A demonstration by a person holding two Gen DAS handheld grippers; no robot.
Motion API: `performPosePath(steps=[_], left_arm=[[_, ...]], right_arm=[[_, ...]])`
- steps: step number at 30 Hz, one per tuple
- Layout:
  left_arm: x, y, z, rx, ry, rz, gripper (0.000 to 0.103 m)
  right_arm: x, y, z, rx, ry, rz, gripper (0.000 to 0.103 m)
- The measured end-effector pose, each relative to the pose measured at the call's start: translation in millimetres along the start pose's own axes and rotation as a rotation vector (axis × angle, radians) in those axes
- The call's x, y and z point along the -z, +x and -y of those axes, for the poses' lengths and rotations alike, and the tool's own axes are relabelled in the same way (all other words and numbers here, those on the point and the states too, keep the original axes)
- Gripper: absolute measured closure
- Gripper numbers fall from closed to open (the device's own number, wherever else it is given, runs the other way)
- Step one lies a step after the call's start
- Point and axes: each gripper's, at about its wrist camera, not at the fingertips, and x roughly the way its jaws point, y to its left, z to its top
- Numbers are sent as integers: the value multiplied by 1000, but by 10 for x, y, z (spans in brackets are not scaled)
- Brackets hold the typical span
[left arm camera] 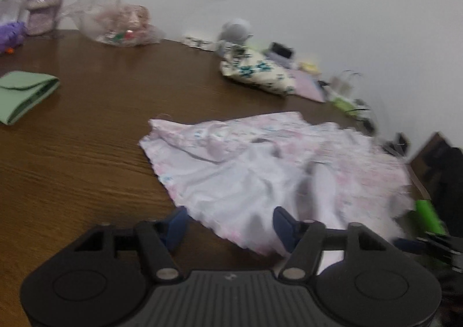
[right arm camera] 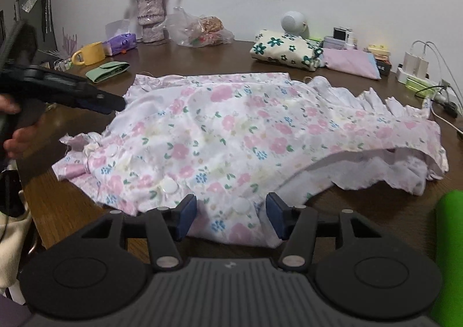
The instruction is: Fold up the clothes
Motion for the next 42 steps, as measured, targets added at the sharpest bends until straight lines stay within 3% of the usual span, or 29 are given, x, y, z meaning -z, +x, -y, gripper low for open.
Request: performPosePath(steps=[1, 2, 7, 11, 14, 15, 18, 20, 22, 25, 28, 30, 32, 35, 38, 41, 42], left_arm=[[-8, 55, 5, -17, 7, 3, 91], [-27, 105, -5, -12, 5, -4, 102], [-257, 192, -112, -10, 42, 23, 103], [-674, 221, -345, -159, 52, 148, 102], [-833, 321, -459, -328, 34, 170, 101], [-844, 317, -467, -351, 34, 173, 99], [-758, 189, -422, -284, -3, 184, 84], [-633, 145, -345, -166, -28, 147, 70], [-448, 183, -199, -72, 7, 78, 67], [-230, 216, -71, -46, 22, 13, 65], [-156, 211, -71, -17, -2, 16, 58], [-181, 258, -50, -6, 12, 19, 63], [-222, 328, -50, 8, 22, 5, 102], [-298, 414, -106, 56, 15, -15, 102], [-377, 356, -131, 41, 62, 2, 103], [-458, 218, -177, 35, 79, 34, 103], [-496, 164, -192, 32, 82, 52, 103]], right_arm=[[15, -18, 4, 2, -1, 1, 48], [30, -35, 8, 3, -3, 2, 48], [51, -38, 23, 8, -23, -1, 48], [43, -32, 26, 2, -30, -5, 47], [52, -32, 20, 4, -29, -3, 46], [55, -34, 19, 5, -29, -2, 46], [43, -46, 38, -4, -27, -12, 46], [9, -59, 79, -39, -2, -7, 46], [-37, -79, 90, -76, 19, 24, 46], [-127, -71, -34, -144, -16, 67, 46], [-224, -42, -302, -221, -109, 105, 45], [-288, -5, -519, -255, -194, 132, 41], [-367, 73, -784, -293, -282, 150, 40], [-460, 292, -1070, -339, -344, 122, 41], [-519, 501, -1256, -359, -357, 71, 46], [-564, 627, -1312, -352, -341, 31, 79], [-572, 657, -1309, -334, -328, 18, 95]])
